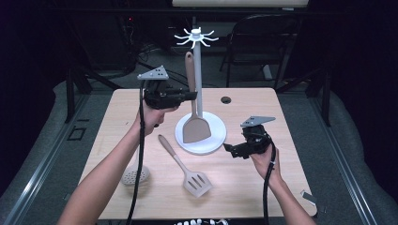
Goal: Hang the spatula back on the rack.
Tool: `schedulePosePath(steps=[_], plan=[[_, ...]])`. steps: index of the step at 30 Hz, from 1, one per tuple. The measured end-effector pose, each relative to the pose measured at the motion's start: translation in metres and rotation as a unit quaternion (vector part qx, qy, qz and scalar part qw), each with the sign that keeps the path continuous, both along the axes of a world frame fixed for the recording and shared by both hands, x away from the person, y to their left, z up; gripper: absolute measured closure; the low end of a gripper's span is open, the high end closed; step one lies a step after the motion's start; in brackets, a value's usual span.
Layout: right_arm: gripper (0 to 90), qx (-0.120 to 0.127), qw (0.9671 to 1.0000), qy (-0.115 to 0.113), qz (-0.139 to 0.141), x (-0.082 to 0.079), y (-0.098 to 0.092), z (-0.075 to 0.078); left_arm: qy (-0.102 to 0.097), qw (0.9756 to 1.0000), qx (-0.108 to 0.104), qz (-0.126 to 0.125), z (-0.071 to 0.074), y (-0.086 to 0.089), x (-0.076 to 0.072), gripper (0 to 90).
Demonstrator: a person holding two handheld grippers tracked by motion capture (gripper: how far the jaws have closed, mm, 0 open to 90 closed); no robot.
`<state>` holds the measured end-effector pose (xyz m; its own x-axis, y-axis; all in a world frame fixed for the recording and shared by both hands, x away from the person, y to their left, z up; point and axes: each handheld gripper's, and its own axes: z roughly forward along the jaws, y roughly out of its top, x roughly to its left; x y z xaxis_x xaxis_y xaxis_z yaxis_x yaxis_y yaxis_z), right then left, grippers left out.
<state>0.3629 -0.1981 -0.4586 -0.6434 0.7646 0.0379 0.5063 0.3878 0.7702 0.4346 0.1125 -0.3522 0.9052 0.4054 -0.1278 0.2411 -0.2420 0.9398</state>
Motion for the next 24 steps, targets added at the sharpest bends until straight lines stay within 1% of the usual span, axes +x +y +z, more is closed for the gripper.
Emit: schedulePosePath(steps=[6,16,19,24], plan=[[2.2,-0.002,1.0,0.001,0.002,0.0,0.0,0.0,-0.002,1.0,0.0,0.0,0.003,-0.004,0.001,77.2],[2.3,-0.006,1.0,0.004,0.003,0.0,0.001,-0.001,-0.004,1.0,0.002,-0.001,0.008,-0.015,0.004,77.2],[2.3,-0.006,1.0,0.004,0.003,0.001,0.001,-0.001,-0.005,1.0,0.002,0.001,0.011,-0.02,0.006,77.2],[2.4,-0.007,1.0,0.003,0.004,0.0,0.001,-0.001,-0.007,0.9999,0.008,-0.001,0.013,-0.03,0.008,77.2]])
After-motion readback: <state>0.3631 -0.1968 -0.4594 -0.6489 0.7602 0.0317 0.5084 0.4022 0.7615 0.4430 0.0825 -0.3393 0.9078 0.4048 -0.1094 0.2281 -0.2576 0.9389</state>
